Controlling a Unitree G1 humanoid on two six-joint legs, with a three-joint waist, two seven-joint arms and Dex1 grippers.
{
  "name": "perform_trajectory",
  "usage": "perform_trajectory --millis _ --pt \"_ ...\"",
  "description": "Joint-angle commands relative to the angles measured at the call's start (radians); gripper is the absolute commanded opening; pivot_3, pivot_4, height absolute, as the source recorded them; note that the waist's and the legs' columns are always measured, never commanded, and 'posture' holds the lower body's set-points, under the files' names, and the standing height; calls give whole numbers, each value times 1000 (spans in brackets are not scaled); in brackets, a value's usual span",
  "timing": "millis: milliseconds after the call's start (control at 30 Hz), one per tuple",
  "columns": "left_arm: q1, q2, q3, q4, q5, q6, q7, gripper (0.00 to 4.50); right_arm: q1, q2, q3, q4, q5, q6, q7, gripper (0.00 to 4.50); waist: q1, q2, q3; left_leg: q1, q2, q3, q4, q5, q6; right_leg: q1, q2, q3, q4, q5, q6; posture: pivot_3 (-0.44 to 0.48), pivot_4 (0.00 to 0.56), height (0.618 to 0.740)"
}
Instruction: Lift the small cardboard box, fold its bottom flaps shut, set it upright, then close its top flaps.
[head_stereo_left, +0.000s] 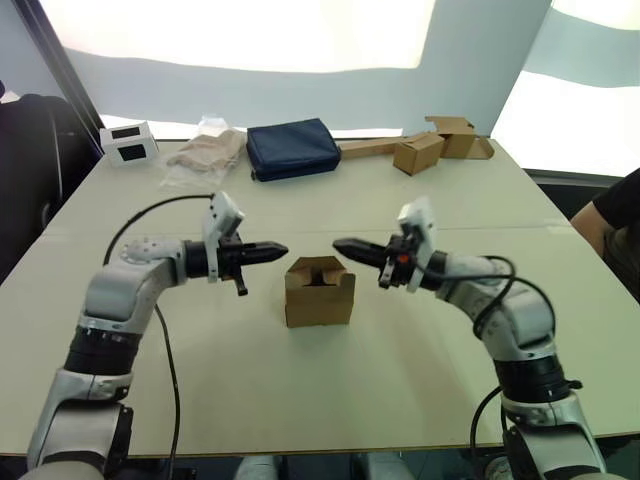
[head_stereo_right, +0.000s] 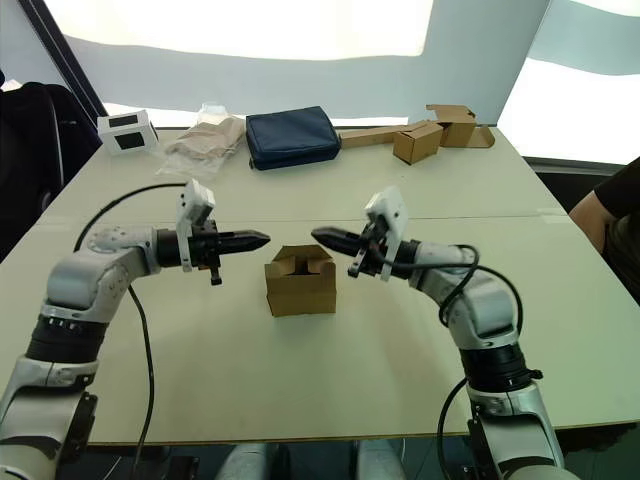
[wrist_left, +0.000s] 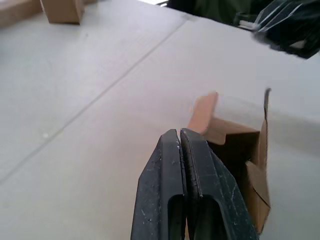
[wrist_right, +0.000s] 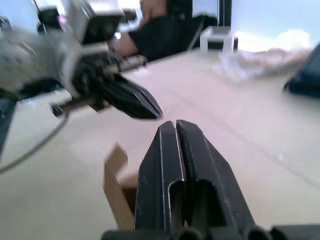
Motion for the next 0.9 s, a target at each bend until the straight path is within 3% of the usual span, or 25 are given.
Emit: perform_trajectory --millis 33,267,500,667,900 --pt "-54 3 -4 92 33 -70 -14 74 19 -32 -10 -104 88 75 -4 0 -1 0 0 0 0 0 0 0 0 0 0 0 0 0 0 0 150 740" --pt "-195 -133 -104 456 159 -332 -91 74 107 -69 158 -196 27 60 22 0 1 0 0 -1 -1 2 0 0 0 0 2 -2 0 0 -1 0 150 740" --pt "-286 -230 -129 781 225 -497 -210 74 151 -39 262 -130 -71 -25 17 0 -6 -1 0 -4 -2 3 1 0 0 -2 1 -1 -2 0 0 0 150 740" --pt "-328 -255 -114 892 248 -545 -255 74 132 -2 275 -75 -106 -58 2 0 -3 -1 0 -4 -1 1 0 0 0 -3 3 -2 0 0 0 0 150 740" --pt "-333 -270 -112 916 263 -568 -310 74 87 35 294 70 -193 -136 -8 0 -3 -1 0 -4 -1 2 1 0 0 -3 1 -2 -1 0 0 0 150 740"
